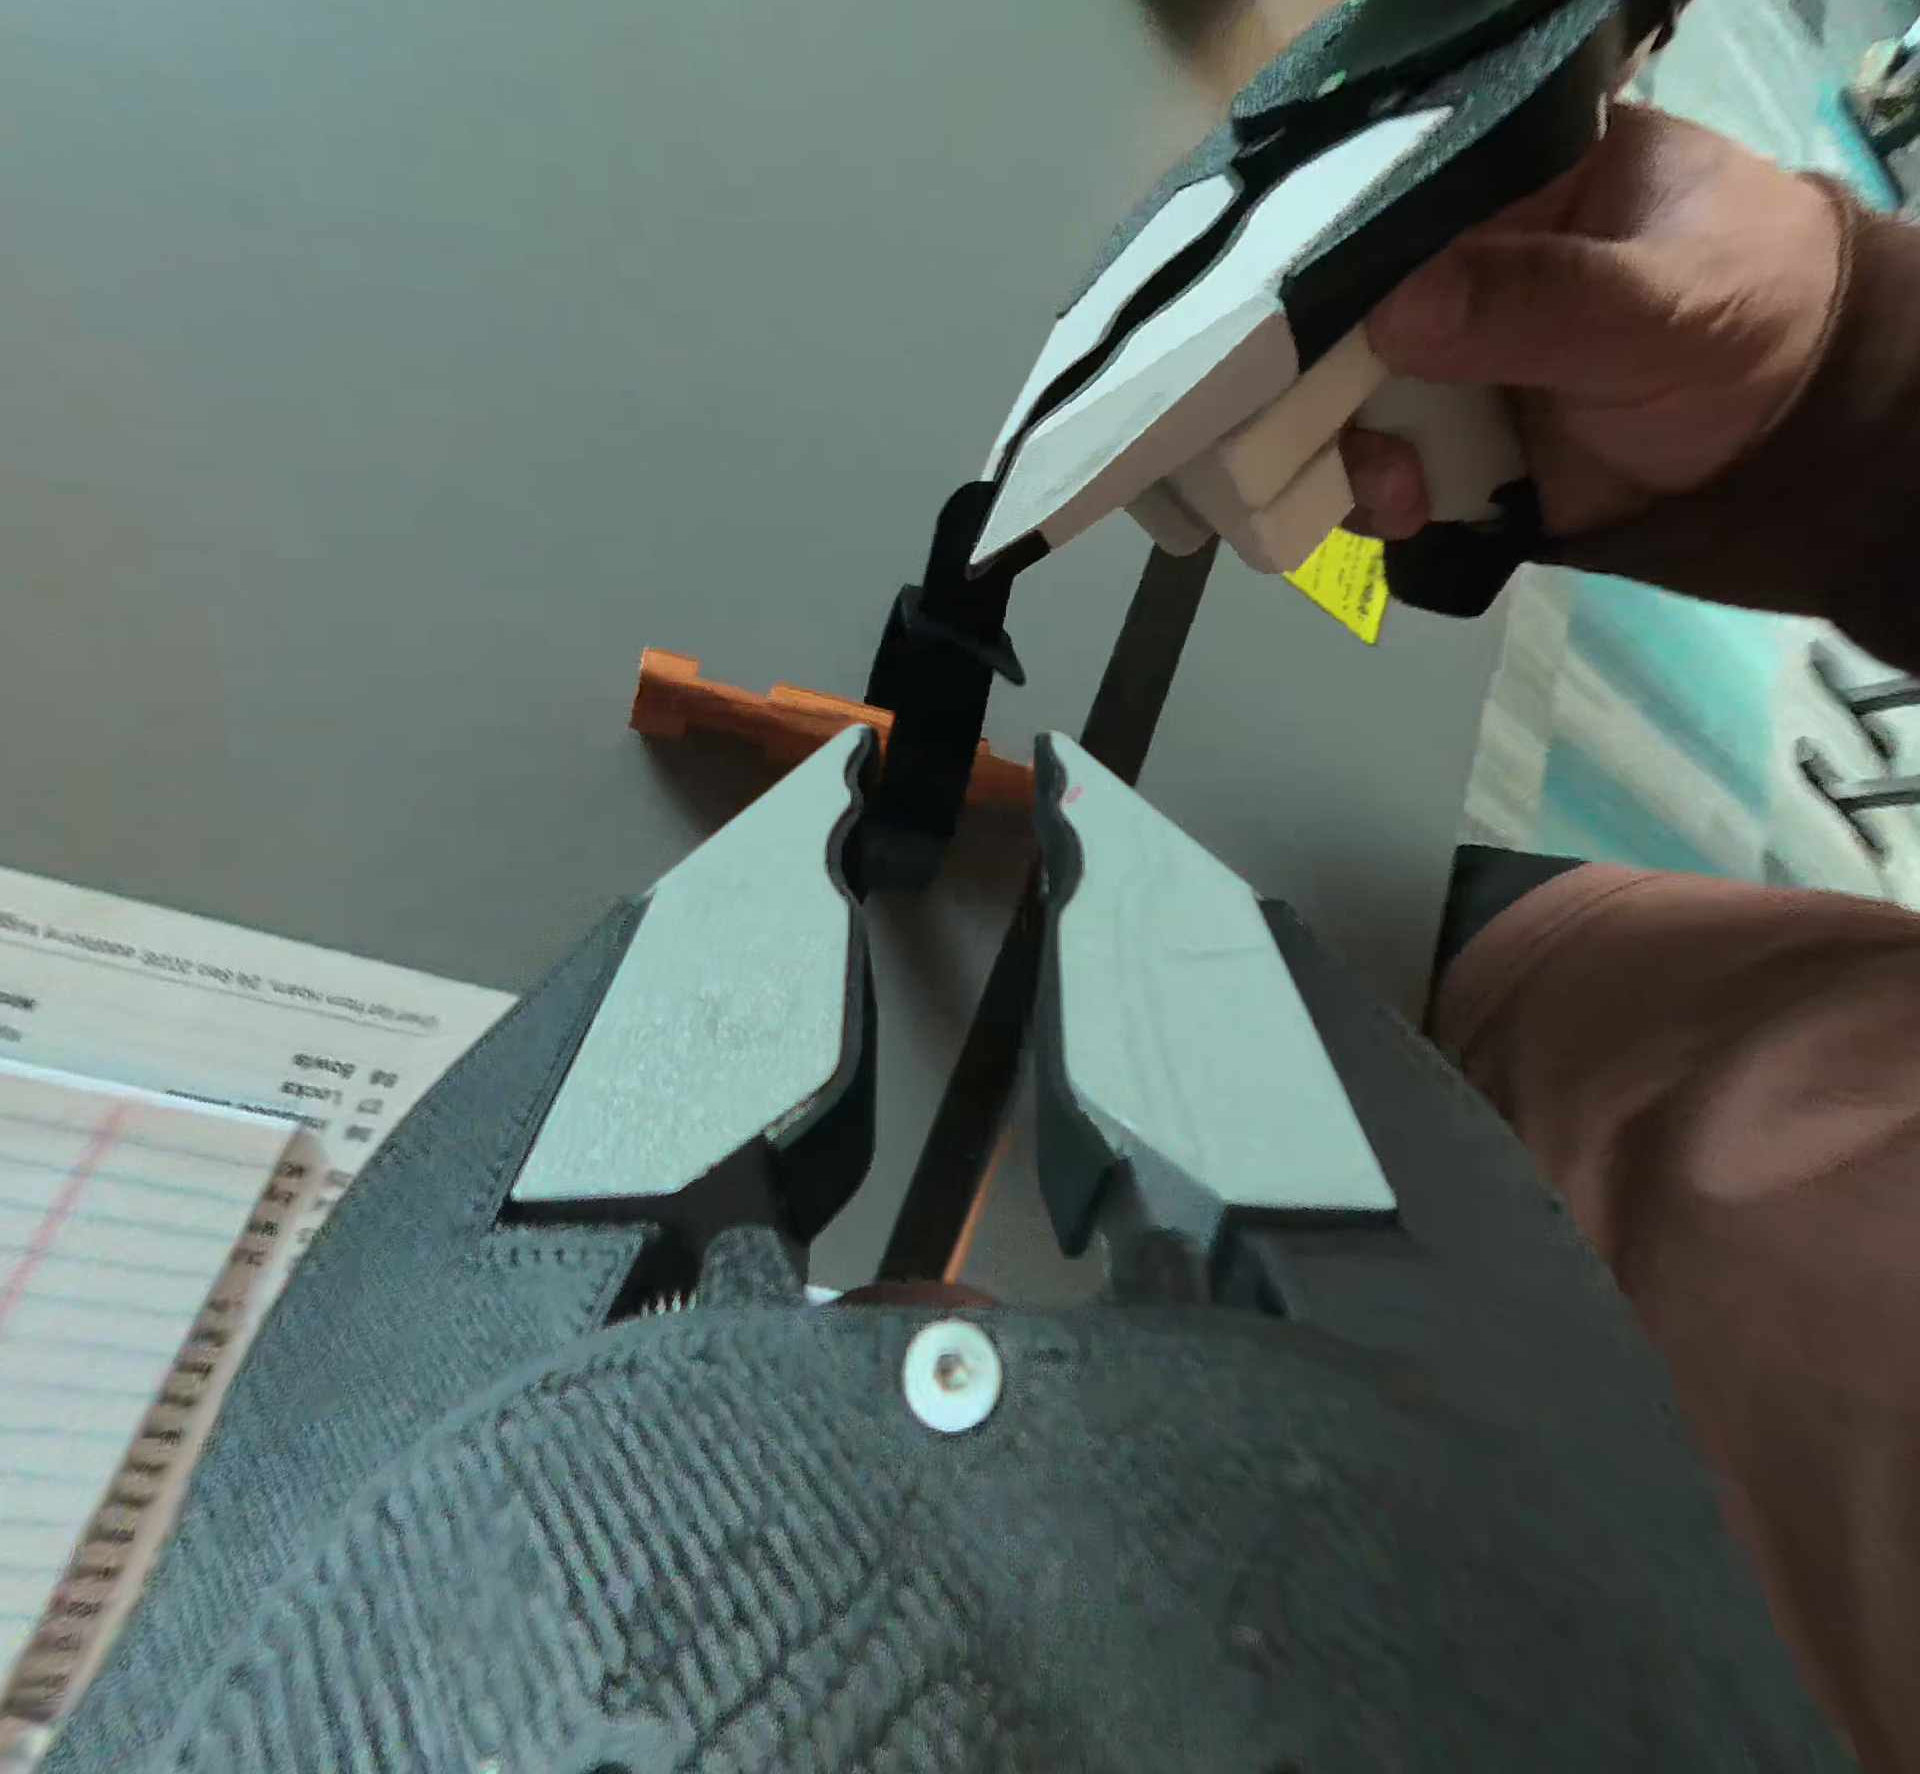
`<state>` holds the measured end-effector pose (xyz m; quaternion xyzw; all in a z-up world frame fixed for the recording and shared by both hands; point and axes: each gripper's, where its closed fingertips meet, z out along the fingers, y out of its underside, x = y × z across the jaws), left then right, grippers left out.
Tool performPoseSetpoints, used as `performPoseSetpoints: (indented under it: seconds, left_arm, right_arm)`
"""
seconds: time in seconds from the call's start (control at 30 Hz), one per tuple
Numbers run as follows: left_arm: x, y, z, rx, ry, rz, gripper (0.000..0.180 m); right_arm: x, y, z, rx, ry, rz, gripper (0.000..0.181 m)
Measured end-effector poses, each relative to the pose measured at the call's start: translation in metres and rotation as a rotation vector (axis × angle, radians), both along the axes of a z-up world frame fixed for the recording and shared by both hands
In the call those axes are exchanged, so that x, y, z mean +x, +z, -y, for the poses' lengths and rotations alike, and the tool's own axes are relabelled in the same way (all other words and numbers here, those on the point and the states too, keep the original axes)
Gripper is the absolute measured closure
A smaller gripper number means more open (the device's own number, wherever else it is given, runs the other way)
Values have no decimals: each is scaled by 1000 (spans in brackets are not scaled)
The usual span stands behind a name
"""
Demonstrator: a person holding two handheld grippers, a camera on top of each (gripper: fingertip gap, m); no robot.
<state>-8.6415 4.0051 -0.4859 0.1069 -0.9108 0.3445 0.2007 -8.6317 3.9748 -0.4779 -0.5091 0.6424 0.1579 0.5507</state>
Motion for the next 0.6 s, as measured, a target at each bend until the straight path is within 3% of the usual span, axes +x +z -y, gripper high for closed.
performPoseSetpoints:
  seconds: [0.2,0.43,0.6]
  left_arm:
    - [-4,3,6,32,97,-276,150]
    - [-2,-7,9,50,149,-355,173]
    - [-3,-5,8,34,188,-402,179]
  right_arm:
    - [-1,0,-4,-51,13,5,181]
    - [-3,-3,-15,-72,28,1,181]
    - [-2,-6,-15,-89,20,-4,181]
